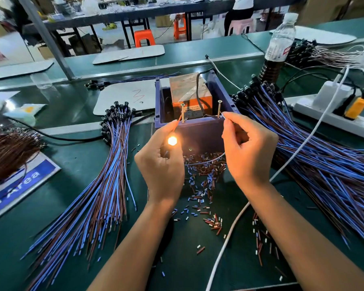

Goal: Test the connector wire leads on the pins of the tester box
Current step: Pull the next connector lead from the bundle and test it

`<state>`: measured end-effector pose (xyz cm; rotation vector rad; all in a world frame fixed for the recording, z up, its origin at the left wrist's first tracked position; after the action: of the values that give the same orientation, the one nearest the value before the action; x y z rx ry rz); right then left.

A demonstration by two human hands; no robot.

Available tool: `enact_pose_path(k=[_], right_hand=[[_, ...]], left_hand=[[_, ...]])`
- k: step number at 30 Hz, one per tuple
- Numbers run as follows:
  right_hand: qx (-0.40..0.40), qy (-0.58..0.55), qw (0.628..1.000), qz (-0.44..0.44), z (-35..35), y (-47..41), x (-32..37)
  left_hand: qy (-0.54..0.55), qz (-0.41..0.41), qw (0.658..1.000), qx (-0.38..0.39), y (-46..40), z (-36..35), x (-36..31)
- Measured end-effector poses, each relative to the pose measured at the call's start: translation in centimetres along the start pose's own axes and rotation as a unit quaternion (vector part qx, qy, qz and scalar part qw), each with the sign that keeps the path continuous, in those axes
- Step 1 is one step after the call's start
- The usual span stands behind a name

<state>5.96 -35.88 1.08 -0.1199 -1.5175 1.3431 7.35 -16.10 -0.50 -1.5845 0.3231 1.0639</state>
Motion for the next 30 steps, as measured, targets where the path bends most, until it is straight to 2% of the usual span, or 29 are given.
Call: enact_pose_path(k=[9, 12, 16, 19, 22, 24, 25, 28, 29, 30], right_hand=[[0.007, -0.002, 1.000, -0.009, 0.0, 0.0, -0.2], [0.006, -0.021, 0.999, -0.034, 0.3, 0.3, -0.4], [0.000, -0.054, 0.995, -0.083, 1.8, 0.2, -1.0], [-0.039, -0.058, 0.992, -0.102, 4.8, -0.8, -1.3], [-0.112, -0.017, 0.988, -0.104, 10.3, -2.2, -2.5], [-0.182, 0.022, 0.977, -0.110, 15.2, -3.0, -3.8], [-0.215, 0.052, 0.968, -0.116, 17.9, -3.4, -4.4], [-0.261, 0.142, 0.941, -0.165, 24.2, -4.1, -6.4], [-0.254, 0.178, 0.932, -0.187, 25.7, -4.2, -7.2], [-0.236, 0.226, 0.922, -0.208, 27.0, -4.4, -7.8]], left_hand=[[-0.003, -0.018, 1.000, -0.003, 0.0, 0.1, 0.0], [0.029, -0.031, 0.999, -0.028, 0.2, 0.6, -0.7], [0.093, -0.002, 0.995, -0.045, 0.3, -1.1, -3.6], [0.150, 0.013, 0.988, 0.021, -0.1, -4.8, -7.4], [0.194, 0.047, 0.969, 0.142, 0.1, -10.8, -11.6], [0.204, 0.155, 0.933, 0.253, 1.7, -16.4, -12.9], [0.209, 0.232, 0.894, 0.322, 3.4, -19.6, -13.2], [0.220, 0.454, 0.715, 0.484, 10.0, -27.4, -13.7], [0.216, 0.492, 0.674, 0.507, 11.8, -29.2, -13.5], [0.217, 0.509, 0.652, 0.519, 13.2, -30.6, -13.3]])
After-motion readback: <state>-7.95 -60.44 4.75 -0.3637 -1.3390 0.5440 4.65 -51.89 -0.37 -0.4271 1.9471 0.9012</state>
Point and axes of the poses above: each hand's wrist, its own y-axis away from the middle knuckle, its own z-axis out of the back of the hand, x = y × z, the point moved 6 cm from there along -y, towards the middle knuckle, and after that the axes turned 1 degree about y, right-handed, at the moved point
